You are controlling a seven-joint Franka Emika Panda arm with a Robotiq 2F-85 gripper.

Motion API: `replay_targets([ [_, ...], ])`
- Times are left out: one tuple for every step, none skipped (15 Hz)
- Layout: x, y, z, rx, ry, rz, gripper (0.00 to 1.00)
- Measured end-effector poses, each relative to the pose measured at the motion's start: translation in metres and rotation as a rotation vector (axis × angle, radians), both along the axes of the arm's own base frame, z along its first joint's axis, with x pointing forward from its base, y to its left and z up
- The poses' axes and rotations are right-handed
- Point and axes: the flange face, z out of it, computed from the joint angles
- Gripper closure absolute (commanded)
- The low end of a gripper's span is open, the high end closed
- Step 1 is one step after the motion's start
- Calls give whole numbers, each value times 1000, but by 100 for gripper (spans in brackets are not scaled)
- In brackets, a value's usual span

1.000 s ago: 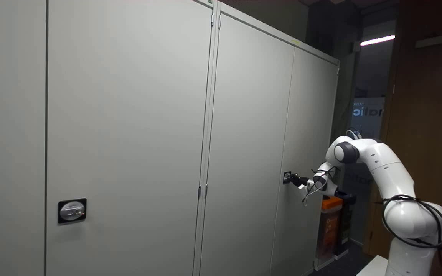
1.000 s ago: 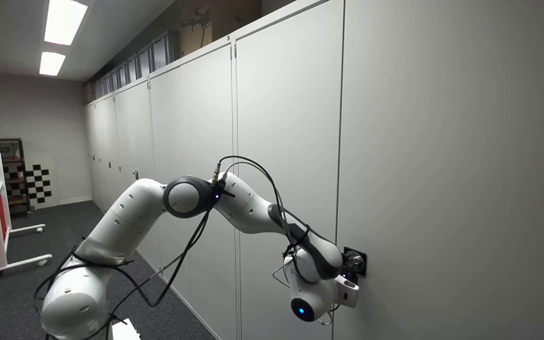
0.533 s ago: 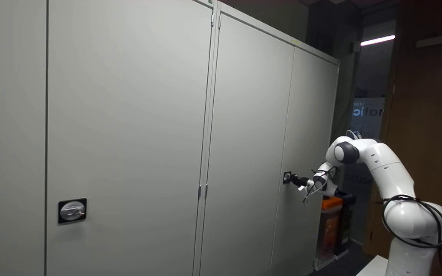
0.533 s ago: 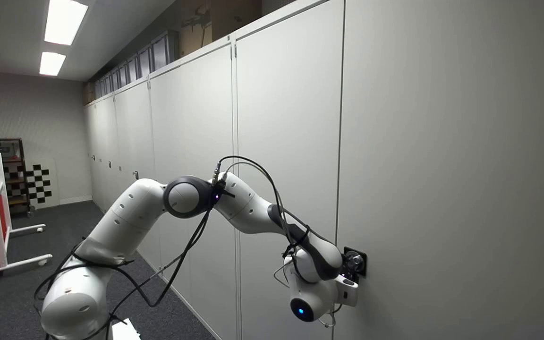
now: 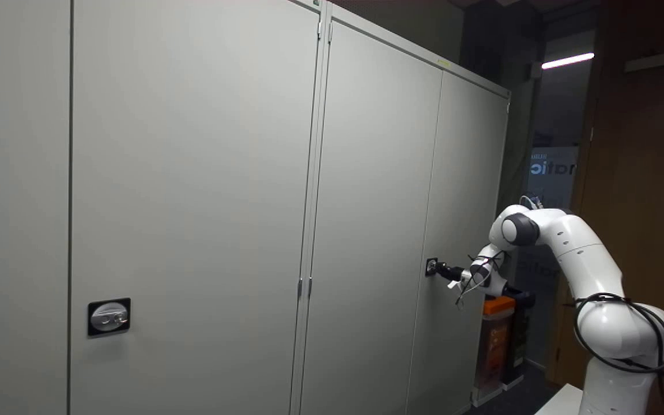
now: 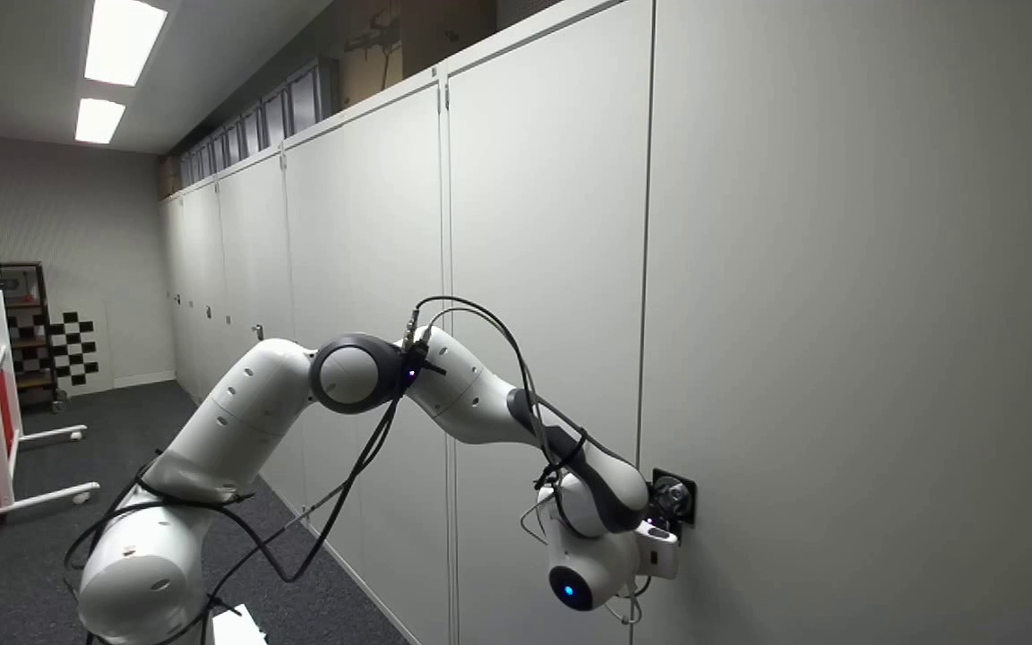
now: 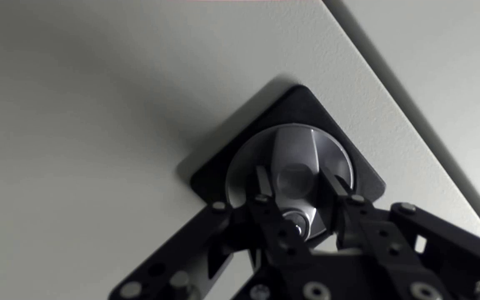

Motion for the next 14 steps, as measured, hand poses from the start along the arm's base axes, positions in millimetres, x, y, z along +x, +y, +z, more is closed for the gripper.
replay_targets([
  [0, 0, 0, -8, -1, -1, 92],
  [0, 0, 0, -15, -2, -3, 92],
  [0, 1, 0, -22, -4, -4, 92],
  [0, 1, -1, -31, -5, -5, 92],
  [0, 1, -1, -39, -6, -6, 92],
  [0, 1, -1, -47, -7, -7, 92],
  [0, 1, -1, -55, -7, -7, 92],
  [0, 1, -1, -65, -8, -8, 92],
  [0, 1, -1, -74, -9, -8, 92],
  [0, 1, -1, -83, -10, -9, 92],
  [0, 1, -1, -93, -11, -10, 92],
  [0, 1, -1, -104, -12, -10, 92],
  [0, 1, -1, -117, -13, -11, 92],
  [0, 1, -1, -128, -15, -12, 92],
])
